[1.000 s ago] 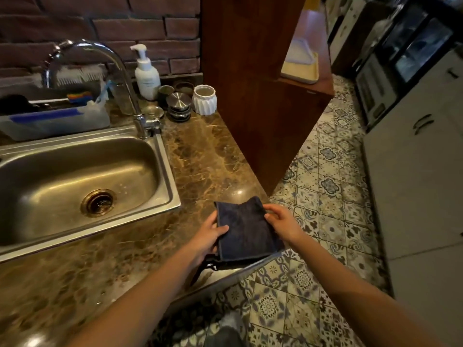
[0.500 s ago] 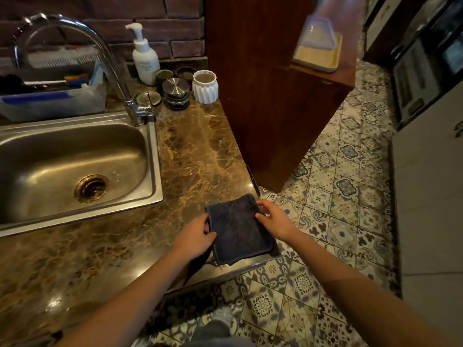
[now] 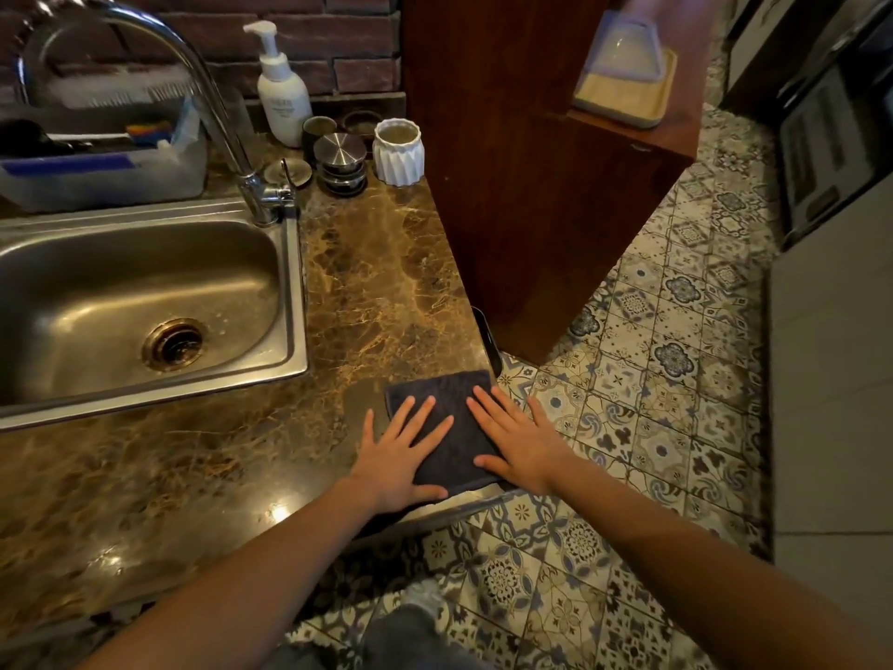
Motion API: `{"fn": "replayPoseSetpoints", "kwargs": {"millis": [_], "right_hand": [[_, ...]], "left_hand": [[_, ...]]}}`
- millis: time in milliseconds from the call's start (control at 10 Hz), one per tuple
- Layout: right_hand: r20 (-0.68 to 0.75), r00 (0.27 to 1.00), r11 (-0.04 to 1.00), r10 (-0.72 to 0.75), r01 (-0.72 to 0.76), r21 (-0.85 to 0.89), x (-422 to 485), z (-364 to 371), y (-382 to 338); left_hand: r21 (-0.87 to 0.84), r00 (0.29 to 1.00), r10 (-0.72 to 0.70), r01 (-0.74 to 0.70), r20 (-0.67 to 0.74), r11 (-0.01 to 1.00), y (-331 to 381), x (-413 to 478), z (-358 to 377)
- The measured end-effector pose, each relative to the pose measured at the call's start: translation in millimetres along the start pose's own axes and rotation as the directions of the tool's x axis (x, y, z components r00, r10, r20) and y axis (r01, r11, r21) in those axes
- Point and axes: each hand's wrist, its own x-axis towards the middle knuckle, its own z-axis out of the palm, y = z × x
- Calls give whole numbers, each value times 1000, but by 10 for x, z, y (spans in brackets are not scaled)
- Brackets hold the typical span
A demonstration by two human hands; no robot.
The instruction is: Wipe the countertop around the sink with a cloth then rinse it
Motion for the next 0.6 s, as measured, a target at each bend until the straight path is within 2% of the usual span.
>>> {"fn": "replayPoseSetpoints", "kwargs": {"millis": [300, 500, 600], "right_hand": [[-37, 999, 998, 4, -6, -55, -58, 43, 46], [-22, 999, 998, 28, -29, -48, -54, -7, -5], [-135, 990, 999, 46, -46, 3, -101, -58, -125]], "left_hand": [[-28, 999, -45, 44, -27, 999, 22, -51, 22], [3, 998, -63, 63, 27, 998, 37, -90, -80], [-22, 988, -150, 149, -43, 989, -1, -229, -167]]}}
